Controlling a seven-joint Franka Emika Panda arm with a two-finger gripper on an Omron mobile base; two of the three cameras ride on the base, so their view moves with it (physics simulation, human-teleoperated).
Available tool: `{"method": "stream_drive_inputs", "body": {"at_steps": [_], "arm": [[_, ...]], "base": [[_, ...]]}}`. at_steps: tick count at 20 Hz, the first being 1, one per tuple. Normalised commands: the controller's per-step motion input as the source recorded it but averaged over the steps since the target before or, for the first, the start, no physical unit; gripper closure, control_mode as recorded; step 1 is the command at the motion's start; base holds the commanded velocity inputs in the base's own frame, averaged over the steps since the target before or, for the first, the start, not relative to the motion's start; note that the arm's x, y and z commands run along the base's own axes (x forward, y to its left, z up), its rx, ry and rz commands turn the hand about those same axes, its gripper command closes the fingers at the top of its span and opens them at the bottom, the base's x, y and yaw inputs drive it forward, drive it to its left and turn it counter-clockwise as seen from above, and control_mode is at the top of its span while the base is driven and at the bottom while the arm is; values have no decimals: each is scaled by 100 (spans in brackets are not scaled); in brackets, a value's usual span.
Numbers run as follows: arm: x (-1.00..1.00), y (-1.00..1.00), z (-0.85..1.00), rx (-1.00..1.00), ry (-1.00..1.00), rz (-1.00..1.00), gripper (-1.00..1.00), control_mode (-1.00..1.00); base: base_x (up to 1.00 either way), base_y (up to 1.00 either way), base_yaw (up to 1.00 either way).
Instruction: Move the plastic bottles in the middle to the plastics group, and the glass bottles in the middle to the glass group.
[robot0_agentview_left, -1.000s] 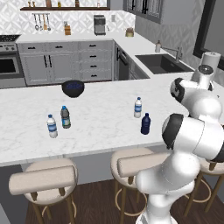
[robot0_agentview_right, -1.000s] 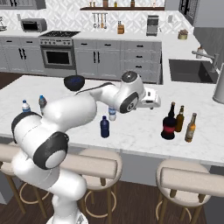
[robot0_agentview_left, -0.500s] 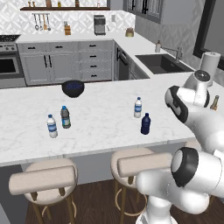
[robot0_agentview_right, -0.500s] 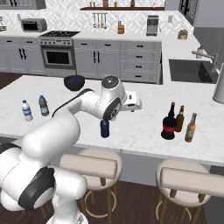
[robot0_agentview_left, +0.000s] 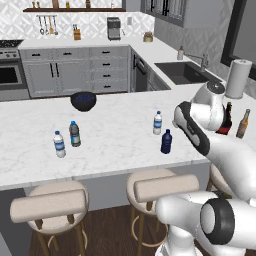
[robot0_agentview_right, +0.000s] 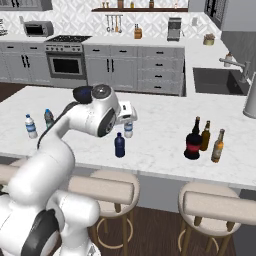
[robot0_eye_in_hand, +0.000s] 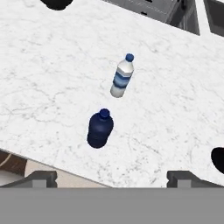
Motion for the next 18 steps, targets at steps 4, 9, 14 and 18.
{"method": "stream_drive_inputs", "body": {"at_steps": [4,9,14,18], "arm": [[9,66,3,-8,20,1,-100,-100],[1,11,-1,3,1,-2,-100,-100],[9,-20,-6,13,2,-16,-100,-100],[27,-8,-3,0,8,-6,-100,-100]], "base": [[0,0,0],[0,0,0],[0,0,0],[0,0,0]]}}
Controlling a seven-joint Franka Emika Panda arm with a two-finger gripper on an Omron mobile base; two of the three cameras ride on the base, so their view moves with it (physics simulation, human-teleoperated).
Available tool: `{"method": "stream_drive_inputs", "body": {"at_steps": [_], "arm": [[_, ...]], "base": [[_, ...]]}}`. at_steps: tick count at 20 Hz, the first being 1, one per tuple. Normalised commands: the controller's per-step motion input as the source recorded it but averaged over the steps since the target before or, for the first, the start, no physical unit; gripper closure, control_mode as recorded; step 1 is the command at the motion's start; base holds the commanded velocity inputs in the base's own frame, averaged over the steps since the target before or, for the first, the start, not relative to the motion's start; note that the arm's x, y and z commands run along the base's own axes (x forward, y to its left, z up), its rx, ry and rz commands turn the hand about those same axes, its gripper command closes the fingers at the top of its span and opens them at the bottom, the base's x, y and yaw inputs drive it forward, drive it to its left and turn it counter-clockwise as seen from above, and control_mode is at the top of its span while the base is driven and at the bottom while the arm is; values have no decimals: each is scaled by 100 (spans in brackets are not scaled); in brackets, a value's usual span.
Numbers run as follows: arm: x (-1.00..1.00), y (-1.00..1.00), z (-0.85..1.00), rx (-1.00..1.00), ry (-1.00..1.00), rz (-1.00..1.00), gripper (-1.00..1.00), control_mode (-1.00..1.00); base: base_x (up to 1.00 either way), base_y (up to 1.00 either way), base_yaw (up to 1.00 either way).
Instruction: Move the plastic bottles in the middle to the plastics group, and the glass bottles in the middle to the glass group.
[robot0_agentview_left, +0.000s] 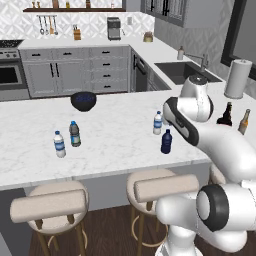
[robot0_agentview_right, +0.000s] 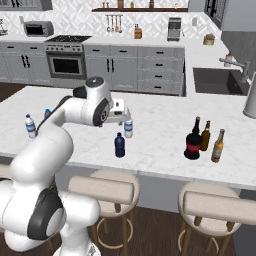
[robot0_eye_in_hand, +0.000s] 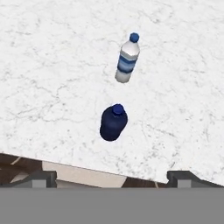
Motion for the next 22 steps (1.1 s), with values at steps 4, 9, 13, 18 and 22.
{"method": "stream_drive_inputs", "body": {"at_steps": [4,9,13,18,22], "arm": [[15,0,-3,0,7,-1,-100,-100],[21,0,-39,0,5,0,-100,-100],[27,0,-53,0,1,0,-100,-100],[32,0,-45,0,0,0,-100,-100],[21,0,-26,0,0,0,-100,-100]], "base": [[0,0,0],[0,0,0],[0,0,0],[0,0,0],[0,0,0]]}}
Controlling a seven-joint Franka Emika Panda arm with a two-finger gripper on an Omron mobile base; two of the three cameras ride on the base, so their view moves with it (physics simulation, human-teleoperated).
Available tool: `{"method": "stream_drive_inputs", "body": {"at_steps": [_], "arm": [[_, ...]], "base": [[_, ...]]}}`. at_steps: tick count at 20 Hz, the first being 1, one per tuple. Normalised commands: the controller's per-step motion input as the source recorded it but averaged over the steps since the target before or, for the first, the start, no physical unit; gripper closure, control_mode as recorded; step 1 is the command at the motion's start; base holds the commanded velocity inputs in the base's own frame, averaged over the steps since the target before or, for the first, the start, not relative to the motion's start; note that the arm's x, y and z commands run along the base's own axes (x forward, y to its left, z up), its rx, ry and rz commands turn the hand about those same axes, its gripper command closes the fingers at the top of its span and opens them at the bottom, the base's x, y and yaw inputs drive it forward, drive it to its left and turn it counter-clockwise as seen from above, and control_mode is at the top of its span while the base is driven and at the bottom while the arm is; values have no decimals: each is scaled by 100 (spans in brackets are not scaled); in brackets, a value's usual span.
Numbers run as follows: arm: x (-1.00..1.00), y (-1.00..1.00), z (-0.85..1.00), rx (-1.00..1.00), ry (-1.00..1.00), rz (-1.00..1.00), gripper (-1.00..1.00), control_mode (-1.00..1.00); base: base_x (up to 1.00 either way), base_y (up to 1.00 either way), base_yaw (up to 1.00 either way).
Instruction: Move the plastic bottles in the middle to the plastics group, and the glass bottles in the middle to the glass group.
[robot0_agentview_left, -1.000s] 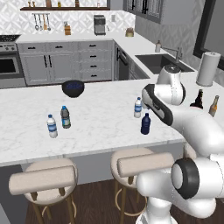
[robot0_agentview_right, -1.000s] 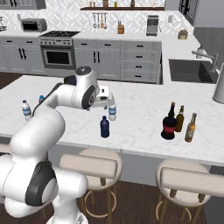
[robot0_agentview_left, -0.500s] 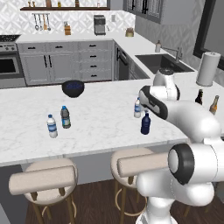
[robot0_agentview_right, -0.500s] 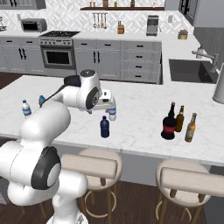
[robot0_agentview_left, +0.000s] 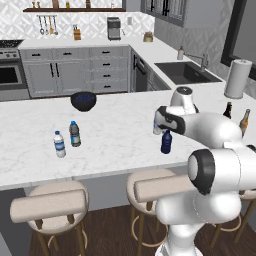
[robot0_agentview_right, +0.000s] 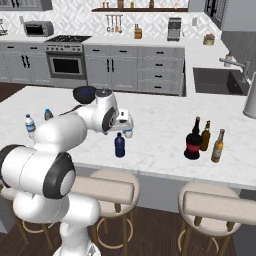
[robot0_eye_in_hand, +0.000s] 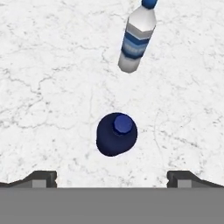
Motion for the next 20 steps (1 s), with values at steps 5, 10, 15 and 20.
{"method": "stream_drive_inputs", "body": {"at_steps": [5,10,15,20], "arm": [[2,0,-29,0,0,0,-100,-100],[9,0,-25,0,0,0,-100,-100],[19,-6,-11,4,0,-1,-100,-100],[19,-3,-4,7,0,-3,-100,-100]], "base": [[0,0,0],[0,0,0],[0,0,0],[0,0,0]]}}
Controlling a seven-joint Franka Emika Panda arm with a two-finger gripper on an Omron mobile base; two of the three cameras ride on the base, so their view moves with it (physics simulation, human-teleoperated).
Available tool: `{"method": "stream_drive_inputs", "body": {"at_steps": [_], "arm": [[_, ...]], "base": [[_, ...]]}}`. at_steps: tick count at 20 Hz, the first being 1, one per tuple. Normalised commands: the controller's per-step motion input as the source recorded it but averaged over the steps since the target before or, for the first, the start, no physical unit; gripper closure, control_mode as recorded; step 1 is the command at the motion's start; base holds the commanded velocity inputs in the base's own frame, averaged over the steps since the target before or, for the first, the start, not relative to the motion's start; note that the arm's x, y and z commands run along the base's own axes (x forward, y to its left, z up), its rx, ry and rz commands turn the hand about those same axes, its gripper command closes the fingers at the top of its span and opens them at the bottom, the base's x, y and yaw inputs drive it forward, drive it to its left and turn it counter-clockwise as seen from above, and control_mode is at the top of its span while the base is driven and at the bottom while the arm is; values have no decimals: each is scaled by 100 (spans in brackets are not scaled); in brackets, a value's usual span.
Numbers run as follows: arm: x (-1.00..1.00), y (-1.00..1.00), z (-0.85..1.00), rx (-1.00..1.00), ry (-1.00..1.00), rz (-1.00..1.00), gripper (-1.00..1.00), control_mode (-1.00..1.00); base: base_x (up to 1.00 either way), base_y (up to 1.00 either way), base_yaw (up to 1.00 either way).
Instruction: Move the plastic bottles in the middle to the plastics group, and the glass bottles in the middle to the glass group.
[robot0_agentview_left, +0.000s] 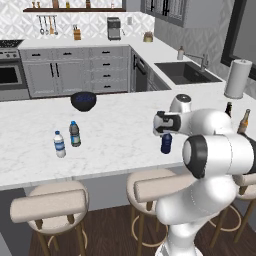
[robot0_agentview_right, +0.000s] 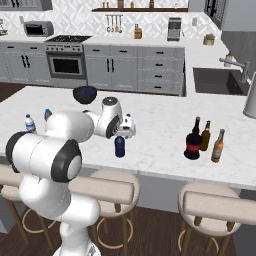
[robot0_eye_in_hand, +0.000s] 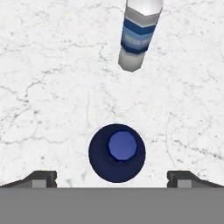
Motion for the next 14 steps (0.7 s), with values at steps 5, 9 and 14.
{"method": "stream_drive_inputs", "body": {"at_steps": [5,9,14], "arm": [[1,0,-17,3,0,-1,-100,-100],[0,0,-26,0,0,0,-100,-100],[3,0,-20,0,0,0,-100,-100]], "base": [[0,0,0],[0,0,0],[0,0,0]]}}
